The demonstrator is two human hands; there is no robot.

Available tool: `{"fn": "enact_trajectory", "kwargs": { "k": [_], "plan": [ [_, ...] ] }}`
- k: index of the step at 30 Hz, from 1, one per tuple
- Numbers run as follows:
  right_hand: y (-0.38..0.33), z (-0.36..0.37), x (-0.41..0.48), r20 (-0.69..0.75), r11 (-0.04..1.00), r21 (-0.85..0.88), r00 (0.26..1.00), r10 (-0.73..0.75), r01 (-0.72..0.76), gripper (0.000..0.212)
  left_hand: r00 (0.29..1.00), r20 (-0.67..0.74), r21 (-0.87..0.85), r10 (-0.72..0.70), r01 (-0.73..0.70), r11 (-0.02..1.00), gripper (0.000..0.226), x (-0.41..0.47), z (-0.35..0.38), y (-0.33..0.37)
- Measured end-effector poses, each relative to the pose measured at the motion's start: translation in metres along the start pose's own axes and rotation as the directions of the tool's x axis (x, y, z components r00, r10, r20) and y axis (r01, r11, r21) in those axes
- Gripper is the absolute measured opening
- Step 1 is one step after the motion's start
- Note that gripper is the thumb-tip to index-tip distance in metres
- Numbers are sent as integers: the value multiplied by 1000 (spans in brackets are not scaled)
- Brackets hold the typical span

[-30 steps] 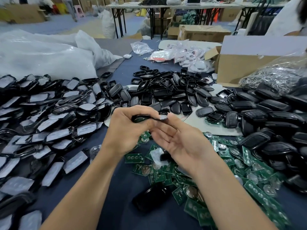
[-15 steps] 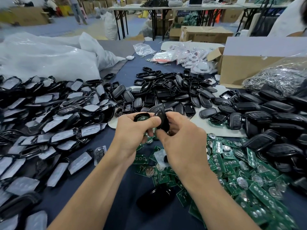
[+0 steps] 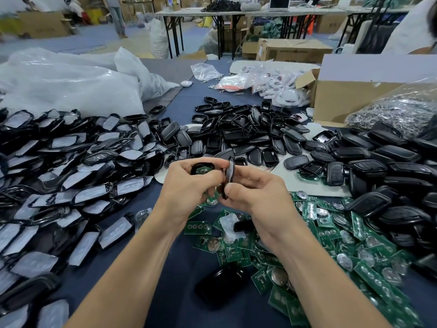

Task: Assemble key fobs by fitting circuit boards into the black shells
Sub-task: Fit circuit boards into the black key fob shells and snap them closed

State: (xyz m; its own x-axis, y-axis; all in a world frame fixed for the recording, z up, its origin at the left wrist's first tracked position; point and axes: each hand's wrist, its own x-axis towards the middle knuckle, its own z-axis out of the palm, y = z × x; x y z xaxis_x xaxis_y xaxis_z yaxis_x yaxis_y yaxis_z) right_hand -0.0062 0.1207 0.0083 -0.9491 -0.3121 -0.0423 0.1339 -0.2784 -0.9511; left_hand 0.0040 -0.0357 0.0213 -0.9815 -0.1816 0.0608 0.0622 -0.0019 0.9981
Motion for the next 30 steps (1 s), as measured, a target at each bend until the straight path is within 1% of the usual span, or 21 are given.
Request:
{"fn": "enact_trajectory", "kwargs": {
  "k": [2, 4, 6, 8, 9, 10, 12, 14, 17, 19, 21, 23, 27, 30],
  "plan": [
    [-2, -4, 1, 50, 990, 111, 996, 78, -83, 30, 1000, 21, 20, 2, -2, 1000, 21, 1, -1, 1],
    [-6, -6, 2, 120, 959, 226, 982, 149, -173, 27, 999, 35, -33, -25, 26, 999, 23, 1, -2, 4],
    [-8, -8, 3, 154, 925, 308, 971, 184, -224, 32, 993, 68, -213, -93, 106, 971, 34, 2, -5, 4],
    [-9, -8, 4, 136, 903, 359, 970, 200, -237, 43, 983, 89, -395, -162, 184, 900, 40, 3, -6, 4],
    [-9, -9, 5, 115, 899, 370, 972, 206, -234, 46, 979, 68, -429, -193, 204, 880, 40, 4, -6, 2],
    [-8, -9, 5, 94, 900, 373, 974, 206, -227, 45, 976, 27, -425, -216, 207, 881, 39, 5, -5, 1],
    [-8, -9, 6, 50, 918, 339, 978, 201, -206, 34, 975, -53, -353, -215, 184, 917, 35, 5, -2, 0],
    [-6, -7, 6, -20, 955, 251, 985, 170, -159, 26, 976, -98, -286, -193, 158, 945, 32, 5, 0, -2],
    [-3, -4, 5, -89, 994, 76, 993, 83, -77, 27, 983, -121, -196, -136, 110, 974, 32, 7, 0, -4],
    [0, -1, 3, -81, 999, -16, 996, 33, -34, 30, 990, -104, -158, -97, 80, 984, 34, 6, 3, -4],
    [1, 2, 2, -71, 998, -67, 997, -5, 0, 32, 992, -107, -112, -61, 49, 993, 39, 4, 7, -3],
    [2, 4, 2, -84, 997, -79, 996, -30, 23, 31, 990, -135, -68, -47, 38, 997, 41, 2, 12, -2],
    [3, 6, 2, -92, 995, -90, 995, -37, 29, 28, 983, -152, -97, -98, 84, 992, 40, 0, 17, -2],
    [5, 6, 1, -89, 995, -94, 995, -41, 33, 29, 973, -125, -249, -196, 160, 955, 41, 1, 18, -3]
  ]
}}
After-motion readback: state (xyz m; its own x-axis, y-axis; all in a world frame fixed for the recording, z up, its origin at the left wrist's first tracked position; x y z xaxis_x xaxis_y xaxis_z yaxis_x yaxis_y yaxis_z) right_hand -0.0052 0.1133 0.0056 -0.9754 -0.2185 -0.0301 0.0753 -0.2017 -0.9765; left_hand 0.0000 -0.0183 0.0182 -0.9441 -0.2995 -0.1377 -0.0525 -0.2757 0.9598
